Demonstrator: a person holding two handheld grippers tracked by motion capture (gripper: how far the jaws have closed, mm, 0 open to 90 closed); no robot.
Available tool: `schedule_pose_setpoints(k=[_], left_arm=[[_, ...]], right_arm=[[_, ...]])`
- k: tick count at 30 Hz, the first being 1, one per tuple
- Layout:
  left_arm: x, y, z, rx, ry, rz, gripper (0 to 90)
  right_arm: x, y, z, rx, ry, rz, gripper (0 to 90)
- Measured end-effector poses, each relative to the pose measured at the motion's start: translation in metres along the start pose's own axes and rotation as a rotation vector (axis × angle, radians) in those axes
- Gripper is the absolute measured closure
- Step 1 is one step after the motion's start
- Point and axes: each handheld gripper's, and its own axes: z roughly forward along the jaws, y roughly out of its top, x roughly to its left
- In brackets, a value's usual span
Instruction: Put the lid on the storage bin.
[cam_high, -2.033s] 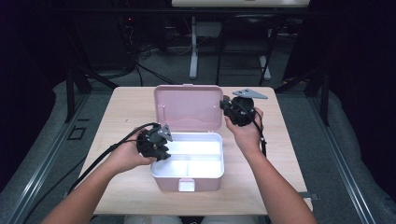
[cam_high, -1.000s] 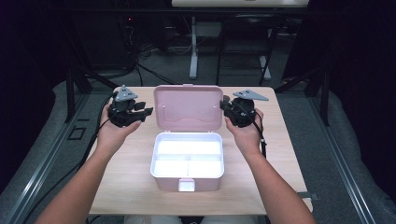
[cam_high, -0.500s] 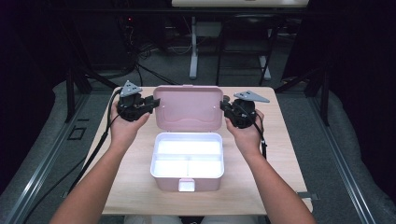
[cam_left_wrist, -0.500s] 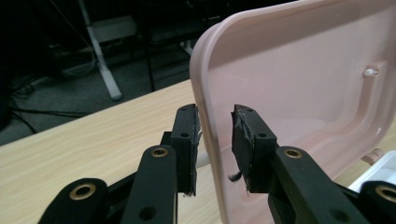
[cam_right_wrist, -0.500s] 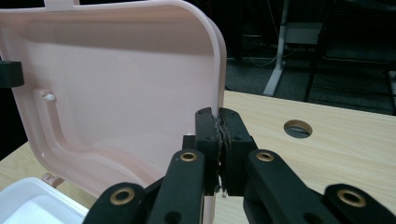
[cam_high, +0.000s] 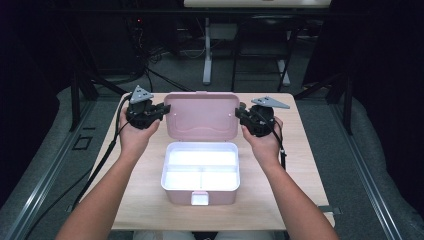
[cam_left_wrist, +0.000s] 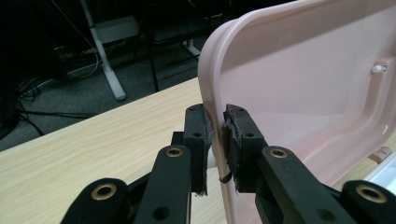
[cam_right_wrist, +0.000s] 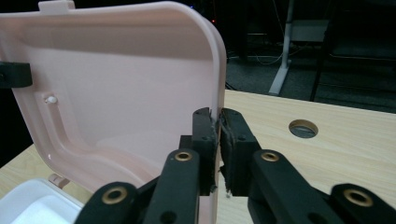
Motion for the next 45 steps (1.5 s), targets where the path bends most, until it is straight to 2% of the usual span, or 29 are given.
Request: schedule_pose_setpoints(k=[6,15,20,25,34,39,45], left_arm=[[0.001,-0.001,-0.003,-0.006,-0.023,-0.003,79.1],[0.002,-0.001,-0.006,-0.014,-0.052,-0.010,79.4],[0.002,0.000,-0.006,-0.010,-0.050,-0.013,79.7],[0.001,0.002,-0.006,-0.009,-0.046,-0.003,79.8],[0.002,0.006,-0.006,-0.023,-0.040,0.005,80.1],[-0.001,0.005,-0.009,-0.023,-0.036,0.021,80.0],[-0.004,0.005,-0.016,-0.016,-0.055,0.035,79.3]], right_arm=[[-0.003,0.009,0.005,0.008,0.022,0.026,81.1],[0.001,0.011,0.002,0.002,0.009,-0.010,82.5],[0.004,0.013,0.001,0.009,-0.011,-0.041,83.7],[0.003,0.014,0.002,0.006,-0.014,-0.035,83.9],[0.005,0.018,0.002,-0.013,-0.026,-0.053,83.9],[0.006,0.016,0.000,-0.017,-0.020,-0.057,82.9],[0.006,0.015,-0.007,-0.042,0.022,-0.042,78.7]])
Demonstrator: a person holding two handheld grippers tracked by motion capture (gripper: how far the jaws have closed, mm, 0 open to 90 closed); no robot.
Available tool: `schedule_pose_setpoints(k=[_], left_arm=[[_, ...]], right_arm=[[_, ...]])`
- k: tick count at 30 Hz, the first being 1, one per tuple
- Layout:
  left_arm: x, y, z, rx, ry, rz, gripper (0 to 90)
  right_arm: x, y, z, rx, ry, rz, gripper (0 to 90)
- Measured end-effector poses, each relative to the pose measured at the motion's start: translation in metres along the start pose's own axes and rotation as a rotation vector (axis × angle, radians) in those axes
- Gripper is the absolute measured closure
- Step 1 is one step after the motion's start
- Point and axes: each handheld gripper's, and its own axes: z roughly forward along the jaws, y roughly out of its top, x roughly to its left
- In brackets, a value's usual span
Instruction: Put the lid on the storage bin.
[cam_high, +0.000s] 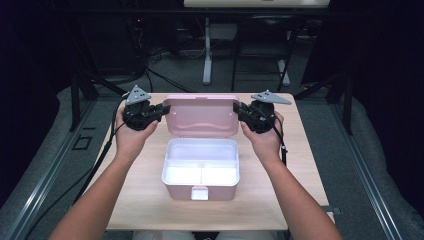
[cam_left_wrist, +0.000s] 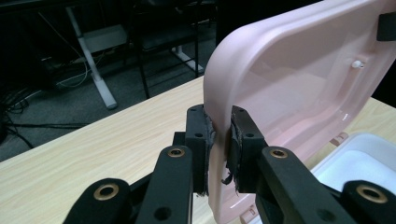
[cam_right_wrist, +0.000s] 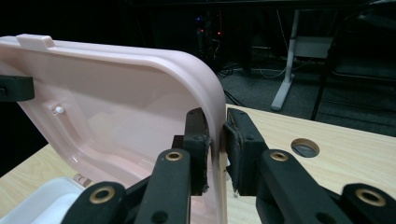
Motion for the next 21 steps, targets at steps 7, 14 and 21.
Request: schedule_pose_setpoints(k=[7,14,21], left_arm=[[-0.004,-0.001,-0.007,0.010,-0.019,0.019,74.8],[-0.004,-0.006,-0.014,-0.015,-0.058,-0.003,72.4],[-0.007,-0.007,-0.023,-0.020,-0.073,-0.001,70.3]], right_arm=[[0.003,-0.002,-0.008,-0.006,0.018,-0.025,77.1],[0.006,-0.004,-0.015,-0.011,0.040,-0.040,75.2],[0.008,-0.005,-0.021,-0.011,0.049,-0.049,74.0]])
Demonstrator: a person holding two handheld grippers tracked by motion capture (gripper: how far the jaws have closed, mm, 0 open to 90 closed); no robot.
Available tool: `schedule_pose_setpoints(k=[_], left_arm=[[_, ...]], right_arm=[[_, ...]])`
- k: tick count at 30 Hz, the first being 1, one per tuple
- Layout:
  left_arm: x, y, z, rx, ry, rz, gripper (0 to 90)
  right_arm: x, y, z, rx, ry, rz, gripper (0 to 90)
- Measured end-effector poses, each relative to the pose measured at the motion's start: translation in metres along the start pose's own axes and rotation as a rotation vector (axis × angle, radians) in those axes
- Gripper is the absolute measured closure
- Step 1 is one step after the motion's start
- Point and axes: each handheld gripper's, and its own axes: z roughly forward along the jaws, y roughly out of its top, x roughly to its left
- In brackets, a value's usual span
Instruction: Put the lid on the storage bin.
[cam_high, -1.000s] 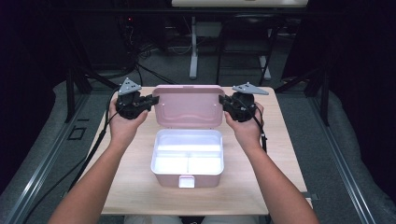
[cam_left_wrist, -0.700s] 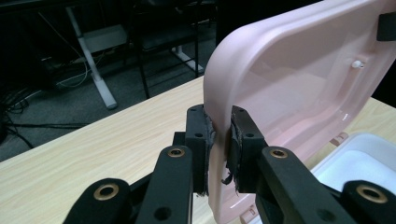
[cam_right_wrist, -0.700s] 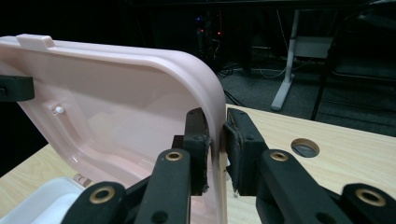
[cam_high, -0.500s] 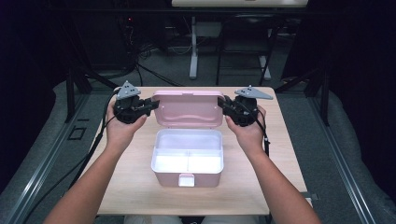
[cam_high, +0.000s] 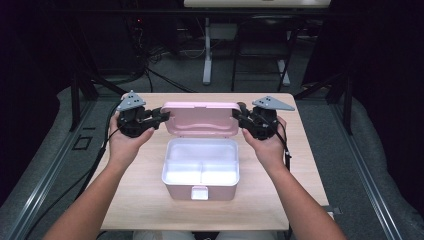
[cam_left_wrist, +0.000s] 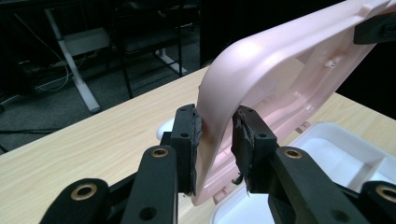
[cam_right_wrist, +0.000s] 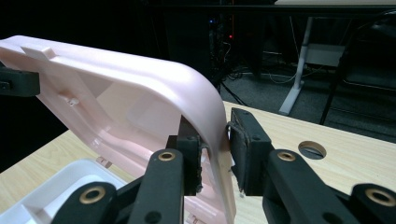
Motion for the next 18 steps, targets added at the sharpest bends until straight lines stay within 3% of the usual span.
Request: schedule_pose_setpoints(k=[18], left_arm=[[-0.014,-0.006,-0.016,0.010,-0.016,0.047,68.7]], right_arm=[[0.009,-0.012,-0.017,0.008,0.015,-0.048,70.5]])
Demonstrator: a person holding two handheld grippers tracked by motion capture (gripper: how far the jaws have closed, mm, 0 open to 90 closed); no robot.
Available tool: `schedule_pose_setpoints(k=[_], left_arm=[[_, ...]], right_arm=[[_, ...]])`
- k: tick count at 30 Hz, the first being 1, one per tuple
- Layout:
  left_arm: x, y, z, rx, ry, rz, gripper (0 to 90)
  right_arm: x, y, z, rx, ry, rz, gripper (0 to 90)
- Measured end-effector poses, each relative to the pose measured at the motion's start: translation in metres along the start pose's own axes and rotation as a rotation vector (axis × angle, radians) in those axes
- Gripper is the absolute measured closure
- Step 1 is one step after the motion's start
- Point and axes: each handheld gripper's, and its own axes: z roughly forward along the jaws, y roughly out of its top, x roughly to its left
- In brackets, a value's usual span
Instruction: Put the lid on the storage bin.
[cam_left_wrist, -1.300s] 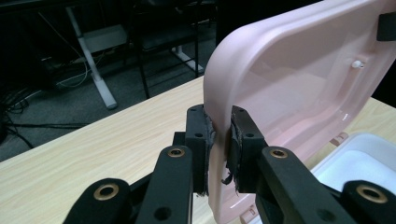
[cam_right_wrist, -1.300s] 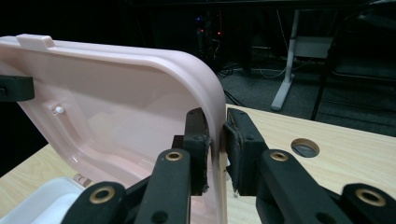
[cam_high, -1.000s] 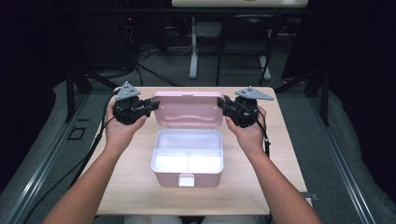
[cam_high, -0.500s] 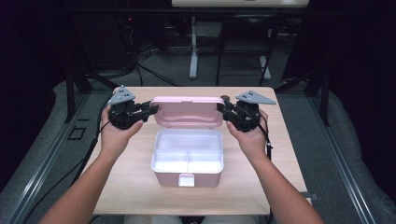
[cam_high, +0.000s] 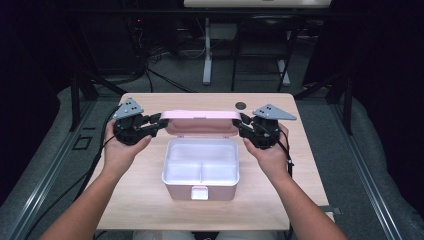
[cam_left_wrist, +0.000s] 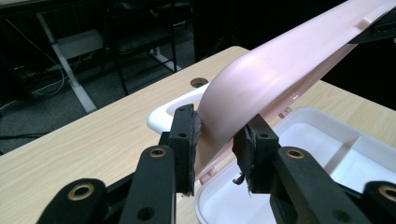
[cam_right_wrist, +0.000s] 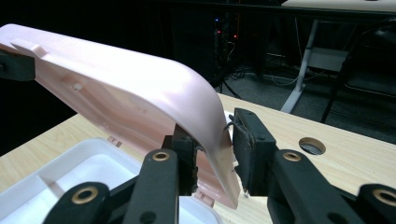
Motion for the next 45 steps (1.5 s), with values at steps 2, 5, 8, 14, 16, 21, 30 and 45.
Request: schedule_pose_setpoints(k=[2,5,8,14,16,21,30,45], left_arm=[[-0.001,-0.002,-0.002,-0.005,-0.006,-0.005,68.4],[-0.002,-0.005,-0.004,-0.001,-0.014,-0.005,68.5],[-0.003,-0.008,-0.006,0.000,-0.018,-0.004,68.3],[-0.006,-0.013,-0.009,0.016,-0.021,0.015,66.6],[-0.007,-0.015,-0.010,0.017,-0.024,0.015,66.3],[-0.008,-0.019,-0.014,0.019,-0.026,0.011,66.1],[-0.011,-0.026,-0.022,0.022,-0.033,0.016,65.1],[-0.020,-0.041,-0.029,0.015,-0.065,0.012,64.6]], right_arm=[[0.001,-0.002,-0.002,0.000,0.004,-0.007,70.1],[0.002,-0.004,-0.005,0.003,0.011,-0.012,69.3],[0.004,-0.006,-0.007,0.006,0.011,-0.018,69.1],[0.006,-0.010,-0.011,0.013,0.023,-0.020,67.8],[0.006,-0.011,-0.013,0.014,0.030,-0.015,67.1],[0.008,-0.013,-0.017,0.011,0.041,-0.008,67.0],[0.011,-0.018,-0.026,0.005,0.062,-0.007,66.7],[0.017,-0.033,-0.037,-0.003,0.069,-0.030,66.4]])
